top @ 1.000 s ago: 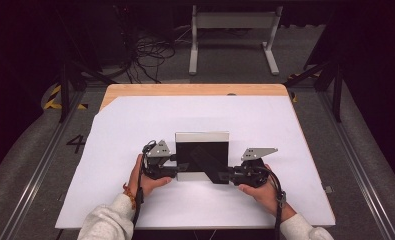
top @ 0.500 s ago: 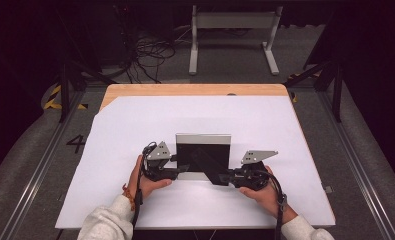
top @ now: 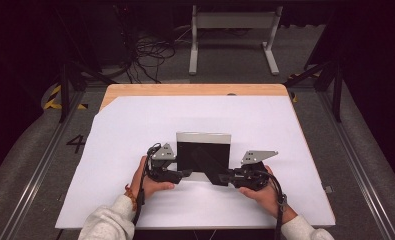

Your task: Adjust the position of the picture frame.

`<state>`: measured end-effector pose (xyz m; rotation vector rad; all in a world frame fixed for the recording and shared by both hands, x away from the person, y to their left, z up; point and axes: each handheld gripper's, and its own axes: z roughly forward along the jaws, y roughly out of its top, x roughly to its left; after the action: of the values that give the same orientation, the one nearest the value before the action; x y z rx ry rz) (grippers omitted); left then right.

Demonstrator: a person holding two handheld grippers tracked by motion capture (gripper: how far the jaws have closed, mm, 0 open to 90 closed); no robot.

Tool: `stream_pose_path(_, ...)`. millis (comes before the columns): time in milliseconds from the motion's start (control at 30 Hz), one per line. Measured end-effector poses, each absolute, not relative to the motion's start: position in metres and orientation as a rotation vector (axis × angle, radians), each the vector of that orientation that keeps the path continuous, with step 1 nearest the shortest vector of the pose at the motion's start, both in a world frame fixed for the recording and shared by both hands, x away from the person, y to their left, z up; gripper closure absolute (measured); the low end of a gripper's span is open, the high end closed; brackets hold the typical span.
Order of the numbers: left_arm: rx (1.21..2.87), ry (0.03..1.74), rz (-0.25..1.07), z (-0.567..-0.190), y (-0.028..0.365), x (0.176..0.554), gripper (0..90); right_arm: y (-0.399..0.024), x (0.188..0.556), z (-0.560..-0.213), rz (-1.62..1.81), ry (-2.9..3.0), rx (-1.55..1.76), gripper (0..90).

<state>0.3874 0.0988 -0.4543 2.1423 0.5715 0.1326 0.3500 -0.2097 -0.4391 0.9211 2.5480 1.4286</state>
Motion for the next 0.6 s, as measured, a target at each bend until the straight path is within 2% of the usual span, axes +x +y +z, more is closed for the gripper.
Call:
stream_pose_path(100,2.156,0.568,0.164,-0.4557,0.0946,0.3859,48.6,-0.2093,0.3506,-0.4391,1.413,2.548,0.910,74.2)
stream_pose_path(433,2.162,0.556,0.246,-0.4504,0.0907,0.3813,56.9,-0.2081,0.3521,-0.4387,1.363,2.526,0.908,75.8)
stream_pose_path(600,2.159,0.565,0.283,-0.4497,0.0899,0.3824,57.8,-0.2070,0.3529,-0.4381,1.354,2.514,0.913,75.8)
